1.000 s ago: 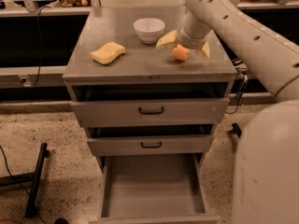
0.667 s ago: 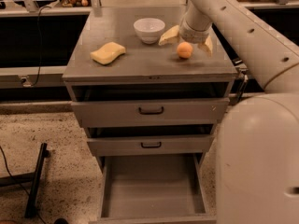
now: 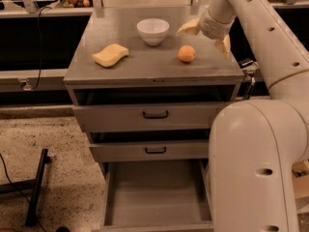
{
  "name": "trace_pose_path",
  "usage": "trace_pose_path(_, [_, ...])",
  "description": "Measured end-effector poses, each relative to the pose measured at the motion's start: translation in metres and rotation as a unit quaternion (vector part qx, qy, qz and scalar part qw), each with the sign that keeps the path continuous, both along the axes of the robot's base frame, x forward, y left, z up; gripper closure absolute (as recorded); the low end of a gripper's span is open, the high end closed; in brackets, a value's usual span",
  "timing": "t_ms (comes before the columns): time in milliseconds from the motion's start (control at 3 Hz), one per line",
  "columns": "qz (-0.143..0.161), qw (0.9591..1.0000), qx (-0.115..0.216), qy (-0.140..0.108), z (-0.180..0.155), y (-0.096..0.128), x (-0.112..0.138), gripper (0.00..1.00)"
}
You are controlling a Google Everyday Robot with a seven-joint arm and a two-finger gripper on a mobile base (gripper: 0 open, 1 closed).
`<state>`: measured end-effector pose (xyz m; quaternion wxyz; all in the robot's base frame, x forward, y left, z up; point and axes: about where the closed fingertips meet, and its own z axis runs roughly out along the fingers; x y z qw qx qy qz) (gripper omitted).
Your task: Pick orange from bottom drawer and place on counter
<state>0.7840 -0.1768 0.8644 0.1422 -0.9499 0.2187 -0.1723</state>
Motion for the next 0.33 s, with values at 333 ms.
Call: trace_pose_path(333, [-0.003,0.9999,0.007,-0.009,0.0063,0.0028,0.0049,0.00])
